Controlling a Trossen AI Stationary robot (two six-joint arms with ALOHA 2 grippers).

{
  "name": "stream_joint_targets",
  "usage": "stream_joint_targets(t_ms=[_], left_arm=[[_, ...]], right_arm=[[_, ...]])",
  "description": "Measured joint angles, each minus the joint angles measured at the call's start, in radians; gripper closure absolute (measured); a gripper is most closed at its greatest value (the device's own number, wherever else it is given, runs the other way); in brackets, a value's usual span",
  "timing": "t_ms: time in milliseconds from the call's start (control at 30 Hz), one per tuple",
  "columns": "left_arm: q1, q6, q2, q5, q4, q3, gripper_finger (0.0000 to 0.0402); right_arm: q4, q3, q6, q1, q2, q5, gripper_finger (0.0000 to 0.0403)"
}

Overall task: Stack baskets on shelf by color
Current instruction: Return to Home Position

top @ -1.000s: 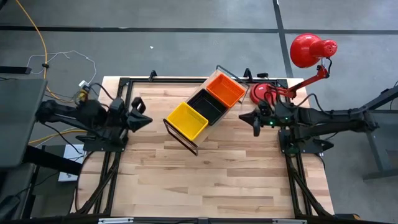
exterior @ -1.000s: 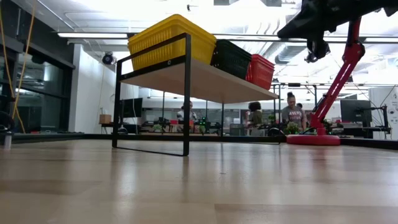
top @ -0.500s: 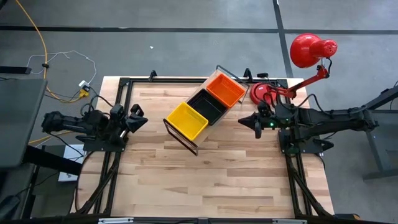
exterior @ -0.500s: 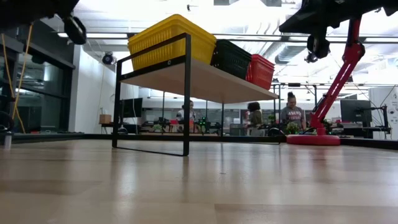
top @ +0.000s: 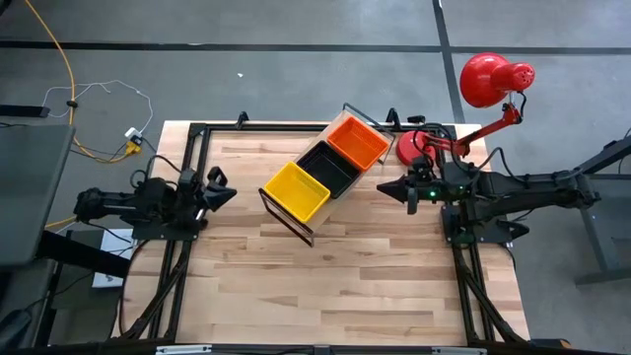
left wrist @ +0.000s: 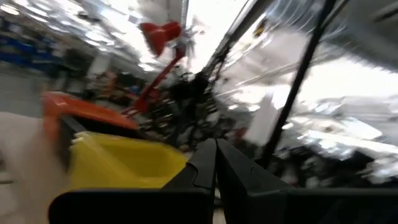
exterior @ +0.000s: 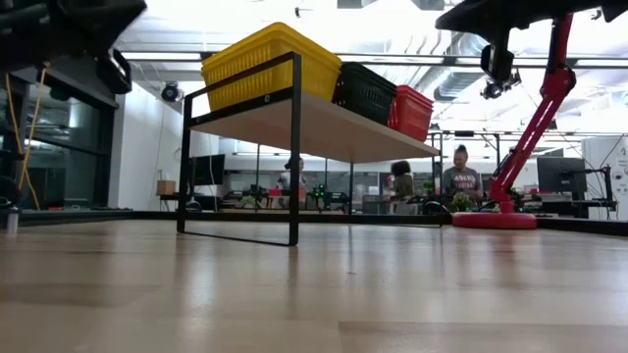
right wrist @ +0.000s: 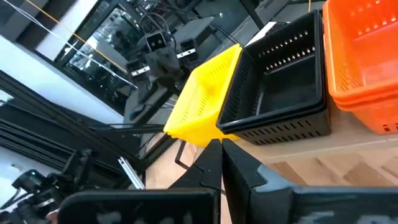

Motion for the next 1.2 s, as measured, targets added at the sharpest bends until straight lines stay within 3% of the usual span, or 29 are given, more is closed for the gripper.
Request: stream_joint_targets(t_ms=[367, 600, 867, 1100, 1200], left_arm=[[0.001, 0.112, 0.001, -0.036, -0.266, 0.000, 0.0401], [0.001, 0.116, 0.001, -0.039, -0.323, 0.000, 0.0401], [0.001, 0.116, 0.001, -0.041, -0.324, 0.000, 0.0401], [0.000, 0.116, 0.000, -0.043, -0.321, 0.000, 0.0401], [0.000, 0.116, 0.000, -0.042, -0.322, 0.000, 0.0401]], right_arm=[[-0.056, 0.000, -0.105, 0.001, -0.074, -0.098, 0.0403], [-0.125, -0.019, -0.206, 0.035, -0.179, -0.123, 0.0403], [-0.003, -0.246, -0.216, 0.083, -0.399, -0.119, 0.0403], [-0.014, -0.353, -0.215, 0.059, -0.675, -0.103, 0.0403], [0.028, -0.391, -0.238, 0.059, -0.705, -0.062, 0.0403]])
